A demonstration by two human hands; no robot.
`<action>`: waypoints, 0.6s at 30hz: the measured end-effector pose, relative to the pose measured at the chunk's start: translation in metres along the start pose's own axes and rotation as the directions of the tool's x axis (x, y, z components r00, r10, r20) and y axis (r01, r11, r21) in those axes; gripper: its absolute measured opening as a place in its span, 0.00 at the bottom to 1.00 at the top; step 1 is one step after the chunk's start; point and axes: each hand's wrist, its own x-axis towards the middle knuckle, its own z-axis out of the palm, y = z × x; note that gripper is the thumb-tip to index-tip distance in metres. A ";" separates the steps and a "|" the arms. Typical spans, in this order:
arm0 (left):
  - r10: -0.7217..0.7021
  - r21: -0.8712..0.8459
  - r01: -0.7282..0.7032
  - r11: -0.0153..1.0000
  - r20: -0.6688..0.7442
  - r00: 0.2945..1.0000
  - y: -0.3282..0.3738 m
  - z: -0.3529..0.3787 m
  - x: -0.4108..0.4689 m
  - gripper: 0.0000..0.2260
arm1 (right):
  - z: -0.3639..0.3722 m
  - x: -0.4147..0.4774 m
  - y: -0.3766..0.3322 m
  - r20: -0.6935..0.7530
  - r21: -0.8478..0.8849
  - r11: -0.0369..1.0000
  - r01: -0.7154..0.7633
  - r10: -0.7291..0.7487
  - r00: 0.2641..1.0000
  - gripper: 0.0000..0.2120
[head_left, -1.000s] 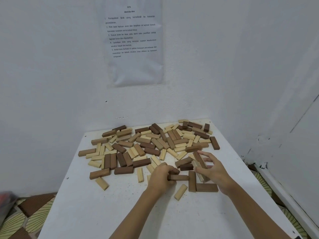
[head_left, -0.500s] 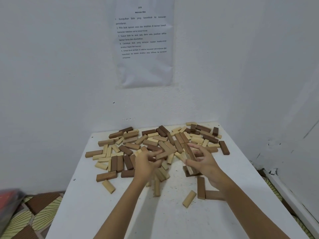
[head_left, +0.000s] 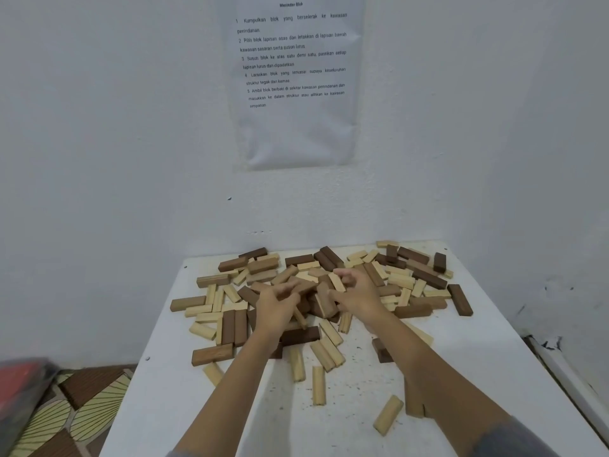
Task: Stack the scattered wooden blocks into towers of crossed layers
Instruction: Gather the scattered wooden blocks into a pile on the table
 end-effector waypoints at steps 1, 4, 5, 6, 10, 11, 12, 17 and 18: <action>-0.009 -0.026 0.009 1.000 0.004 1.000 0.003 0.000 -0.003 0.10 | 0.000 0.000 0.000 0.004 -0.007 1.000 -0.002 0.002 1.000 0.20; 0.038 -0.011 -0.039 0.999 -0.034 0.999 0.003 0.001 -0.014 0.10 | -0.003 -0.006 -0.001 0.008 -0.014 1.000 0.023 -0.023 1.000 0.17; 0.072 0.006 -0.071 0.997 -0.054 0.996 0.003 0.001 -0.020 0.09 | -0.006 -0.010 -0.001 -0.001 -0.013 0.999 0.029 -0.029 1.000 0.16; 0.111 0.021 -0.110 0.994 -0.063 0.992 0.003 0.001 -0.026 0.10 | -0.010 -0.013 -0.001 -0.010 -0.004 0.999 0.036 -0.036 0.999 0.16; 0.294 0.226 -0.282 0.932 -0.021 0.956 -0.007 0.005 -0.050 0.13 | -0.028 -0.036 0.004 -0.021 -0.050 0.996 0.067 -0.068 0.997 0.12; 0.310 0.300 -0.292 0.908 -0.013 0.951 -0.009 0.007 -0.055 0.13 | -0.034 -0.042 0.007 -0.027 -0.080 0.994 0.075 -0.078 0.997 0.11; 0.318 0.375 -0.291 0.880 -0.013 0.948 -0.013 0.009 -0.062 0.14 | -0.039 -0.049 0.009 -0.037 -0.113 0.990 0.084 -0.089 0.995 0.12; 0.266 0.761 -0.230 0.607 0.078 0.961 -0.023 0.019 -0.093 0.26 | -0.068 -0.079 0.035 -0.130 -0.350 0.935 0.052 -0.103 0.986 0.15; 0.241 0.810 -0.245 0.533 0.132 0.962 -0.026 0.021 -0.097 0.29 | -0.072 -0.086 0.041 -0.144 -0.407 0.913 0.028 -0.095 0.985 0.16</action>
